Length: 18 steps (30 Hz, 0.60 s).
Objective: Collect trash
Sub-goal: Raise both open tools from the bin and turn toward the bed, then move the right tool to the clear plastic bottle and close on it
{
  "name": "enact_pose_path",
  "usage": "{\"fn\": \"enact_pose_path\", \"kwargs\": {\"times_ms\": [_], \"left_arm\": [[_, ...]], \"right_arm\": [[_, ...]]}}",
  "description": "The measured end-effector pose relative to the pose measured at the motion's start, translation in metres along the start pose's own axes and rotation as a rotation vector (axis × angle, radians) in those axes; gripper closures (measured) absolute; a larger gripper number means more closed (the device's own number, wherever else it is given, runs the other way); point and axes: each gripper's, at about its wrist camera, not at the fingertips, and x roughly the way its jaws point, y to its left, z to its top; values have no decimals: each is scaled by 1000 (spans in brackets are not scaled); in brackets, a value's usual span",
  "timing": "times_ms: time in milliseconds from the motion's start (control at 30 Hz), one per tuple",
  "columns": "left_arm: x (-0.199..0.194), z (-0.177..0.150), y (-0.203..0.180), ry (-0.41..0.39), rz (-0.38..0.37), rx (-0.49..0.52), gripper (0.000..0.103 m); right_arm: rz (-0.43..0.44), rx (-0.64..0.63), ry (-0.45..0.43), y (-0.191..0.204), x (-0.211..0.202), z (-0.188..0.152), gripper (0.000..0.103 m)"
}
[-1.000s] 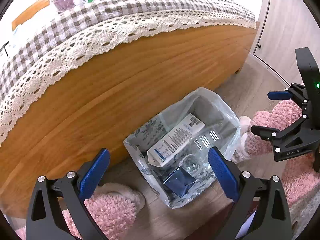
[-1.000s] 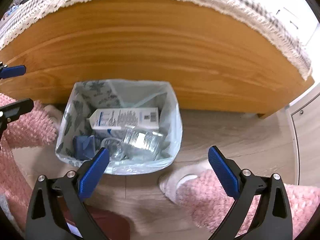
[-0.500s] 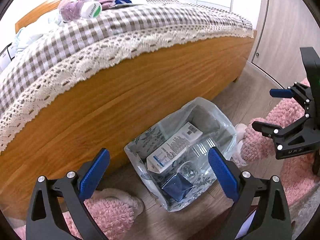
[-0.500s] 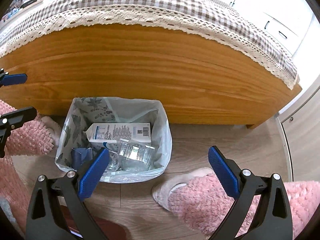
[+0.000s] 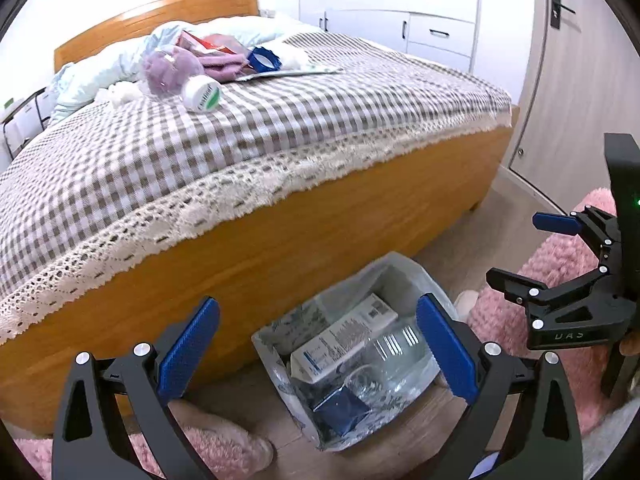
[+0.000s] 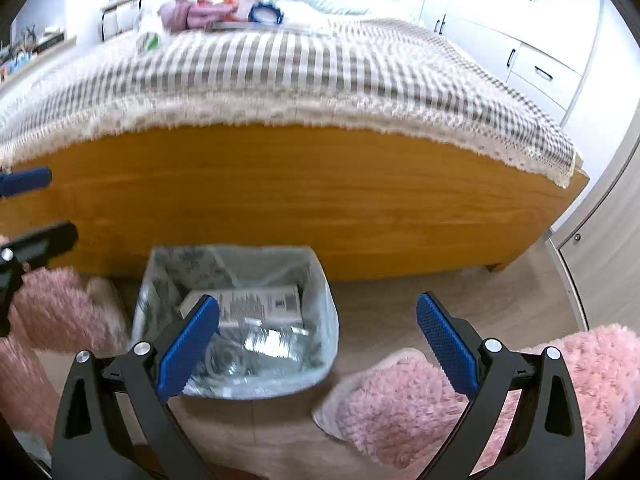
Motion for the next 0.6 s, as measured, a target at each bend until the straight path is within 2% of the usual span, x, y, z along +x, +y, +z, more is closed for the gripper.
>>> {"fn": "enact_pose_path", "kwargs": {"times_ms": [367, 467, 600], "left_arm": [[-3, 35, 16, -81, 10, -81, 8], [-3, 43, 19, -104, 11, -86, 8], [-2, 54, 22, -136, 38, -79, 8]], "right_arm": [[-1, 20, -186, 1, -7, 41, 8], [15, 35, -226, 0, -7, 51, 8], [-7, 15, -264, 3, -6, 65, 8]]}}
